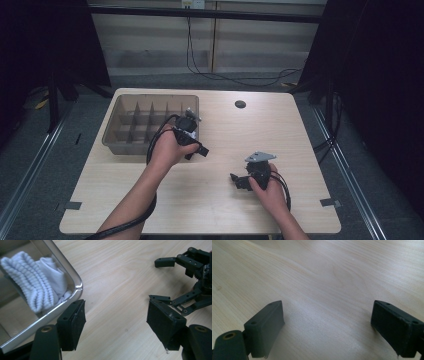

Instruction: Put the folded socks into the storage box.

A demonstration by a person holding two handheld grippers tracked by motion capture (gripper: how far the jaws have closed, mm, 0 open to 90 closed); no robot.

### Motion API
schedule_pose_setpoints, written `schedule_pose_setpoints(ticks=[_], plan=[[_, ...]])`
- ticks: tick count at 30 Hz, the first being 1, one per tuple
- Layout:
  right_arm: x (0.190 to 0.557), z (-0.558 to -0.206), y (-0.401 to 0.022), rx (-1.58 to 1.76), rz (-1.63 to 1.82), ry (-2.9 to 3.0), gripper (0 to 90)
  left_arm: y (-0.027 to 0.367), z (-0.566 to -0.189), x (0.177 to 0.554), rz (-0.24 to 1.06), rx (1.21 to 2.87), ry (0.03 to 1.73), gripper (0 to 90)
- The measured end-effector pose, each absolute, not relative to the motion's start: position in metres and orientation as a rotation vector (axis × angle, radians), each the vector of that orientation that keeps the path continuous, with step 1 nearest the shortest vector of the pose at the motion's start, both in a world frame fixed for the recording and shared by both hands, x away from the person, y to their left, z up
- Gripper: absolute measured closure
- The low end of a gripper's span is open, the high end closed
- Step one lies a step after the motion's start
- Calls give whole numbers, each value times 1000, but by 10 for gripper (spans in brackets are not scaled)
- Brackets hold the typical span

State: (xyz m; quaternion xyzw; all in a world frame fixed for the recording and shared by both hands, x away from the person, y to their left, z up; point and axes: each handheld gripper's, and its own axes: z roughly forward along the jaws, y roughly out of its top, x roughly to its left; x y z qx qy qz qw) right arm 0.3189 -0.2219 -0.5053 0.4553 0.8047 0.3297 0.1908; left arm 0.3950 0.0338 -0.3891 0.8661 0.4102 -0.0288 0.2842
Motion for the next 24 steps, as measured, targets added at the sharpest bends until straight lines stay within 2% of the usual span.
schedule_pose_setpoints(ticks=[24], plan=[[319,-505,-222,1277,927,2265,108,19,-430,370,-149,2365,1010,277]])
